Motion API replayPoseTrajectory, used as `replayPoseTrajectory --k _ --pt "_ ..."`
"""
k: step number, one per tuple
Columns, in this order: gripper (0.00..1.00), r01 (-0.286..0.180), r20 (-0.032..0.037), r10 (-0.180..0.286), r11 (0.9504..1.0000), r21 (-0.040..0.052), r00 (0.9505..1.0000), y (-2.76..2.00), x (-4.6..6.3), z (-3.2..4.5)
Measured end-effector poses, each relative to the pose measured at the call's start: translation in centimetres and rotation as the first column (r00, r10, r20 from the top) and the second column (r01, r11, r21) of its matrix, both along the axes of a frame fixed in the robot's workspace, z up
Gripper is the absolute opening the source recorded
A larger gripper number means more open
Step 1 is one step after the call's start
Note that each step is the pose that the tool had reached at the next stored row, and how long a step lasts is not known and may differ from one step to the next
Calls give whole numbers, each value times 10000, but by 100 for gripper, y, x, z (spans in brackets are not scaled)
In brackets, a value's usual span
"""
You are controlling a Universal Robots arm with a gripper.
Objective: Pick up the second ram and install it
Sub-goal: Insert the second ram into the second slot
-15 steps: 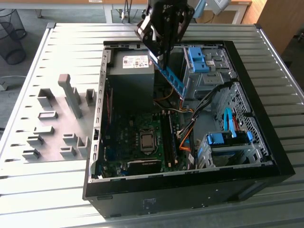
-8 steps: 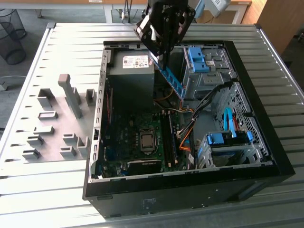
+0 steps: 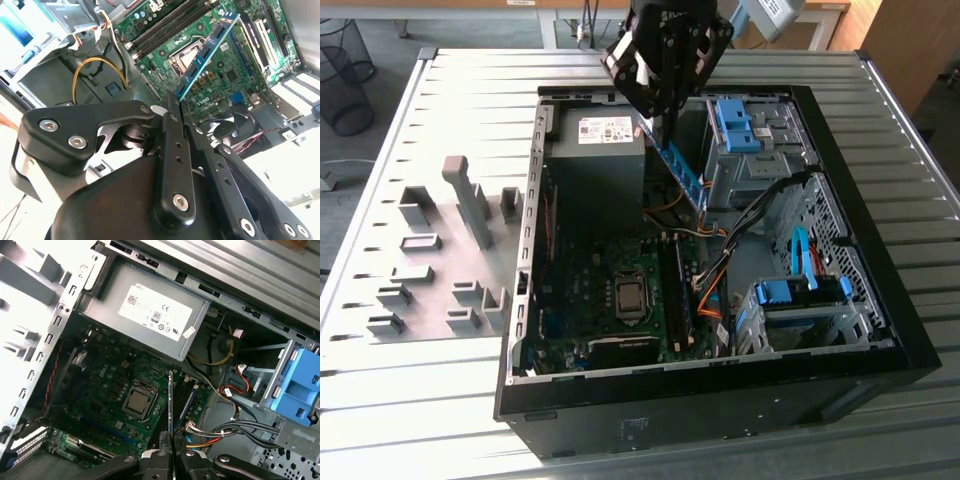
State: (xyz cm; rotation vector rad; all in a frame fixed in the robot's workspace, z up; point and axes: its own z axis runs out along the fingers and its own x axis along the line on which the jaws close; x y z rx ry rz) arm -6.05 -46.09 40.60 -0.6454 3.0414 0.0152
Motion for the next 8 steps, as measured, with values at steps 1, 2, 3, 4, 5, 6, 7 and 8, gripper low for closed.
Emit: replayPoseTrajectory --k 1,2,3,4,5,6,7,8 --pt "13 74 0 -74 10000 0 10000 0 0 -1" --pt "13 148 0 -148 9999 1 9999 0 0 -2" --pt "13 220 0 -220 9998 0 9998 0 0 -2" --pt "13 297 0 -297 9996 0 9996 0 0 -3" --pt "13 366 0 -366 9993 -1 9993 0 0 -3" --pt "13 436 0 -436 9990 0 9990 0 0 -4" --pt "13 505 0 -505 9987 0 9987 0 0 -5" --pt "13 576 0 -576 9983 0 9983 0 0 -6"
